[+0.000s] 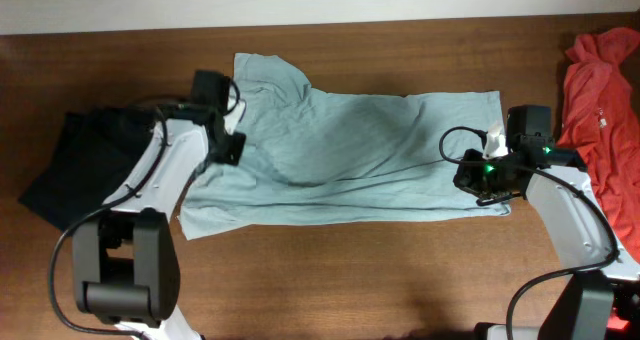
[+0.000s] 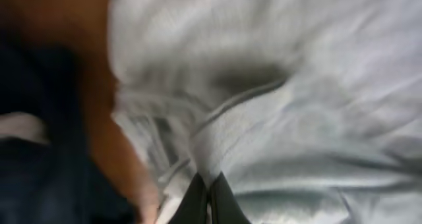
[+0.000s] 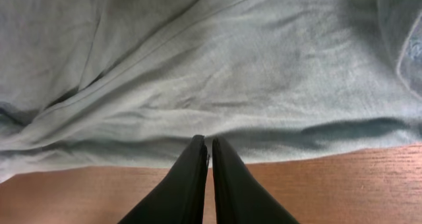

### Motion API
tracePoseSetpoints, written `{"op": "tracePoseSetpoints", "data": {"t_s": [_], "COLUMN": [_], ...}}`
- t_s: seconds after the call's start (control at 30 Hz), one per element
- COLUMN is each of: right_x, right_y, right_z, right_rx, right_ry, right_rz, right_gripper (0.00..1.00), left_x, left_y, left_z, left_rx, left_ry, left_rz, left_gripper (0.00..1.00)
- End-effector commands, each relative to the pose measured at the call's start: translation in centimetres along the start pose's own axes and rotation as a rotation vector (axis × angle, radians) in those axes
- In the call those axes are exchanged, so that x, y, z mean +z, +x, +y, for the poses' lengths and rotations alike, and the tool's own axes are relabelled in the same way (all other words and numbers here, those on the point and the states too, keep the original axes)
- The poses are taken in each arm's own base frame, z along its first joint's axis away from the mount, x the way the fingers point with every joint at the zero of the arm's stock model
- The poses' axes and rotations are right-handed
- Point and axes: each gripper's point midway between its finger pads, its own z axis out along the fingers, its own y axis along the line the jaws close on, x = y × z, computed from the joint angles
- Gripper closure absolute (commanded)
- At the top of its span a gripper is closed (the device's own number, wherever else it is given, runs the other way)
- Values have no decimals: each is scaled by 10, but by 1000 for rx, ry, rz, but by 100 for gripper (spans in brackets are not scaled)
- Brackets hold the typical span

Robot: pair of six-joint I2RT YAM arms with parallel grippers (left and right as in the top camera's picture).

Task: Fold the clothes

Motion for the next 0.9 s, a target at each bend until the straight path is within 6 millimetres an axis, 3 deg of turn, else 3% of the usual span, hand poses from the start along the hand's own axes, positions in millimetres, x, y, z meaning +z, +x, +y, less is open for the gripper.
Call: {"op": "tracePoseSetpoints", "data": {"t_s": [0.0, 0.13, 0.23, 0.33, 0.43, 0.5, 0.73, 0.87], "right_x": [-8, -8, -8, -8, -8, -8, -8, -8], "right_y": [-8, -8, -9, -9, -9, -9, -9, -9], "right_z": [6, 6, 7, 7, 7, 7, 7, 7], "right_rx": [-13, -13, -14, -14, -14, -14, -14, -14], "right_ry": [-20, -20, -21, -21, -21, -21, -21, -21], "right_rz": [-29, -30, -32, -32, -32, -32, -32, -32], "right_gripper": [90, 90, 90, 90, 90, 90, 90, 90], "left_x": [-21, -18, -14, -9, -5, -5, -3, -2], "left_y": [-19, -20, -19, -18, -16, -17, -18, -30], "left_z": [7, 7, 7, 7, 9, 14, 14, -21], "left_rx": [-10, -9, -10, -8, -8, -9, -9, 128], "left_ry": [-17, -18, -19, -19, -35, -63, -64, 133], "left_rz": [-61, -58, -53, -39, -27, -29, -30, -95], "left_gripper": [99, 99, 92, 67, 34, 23, 13, 18]}}
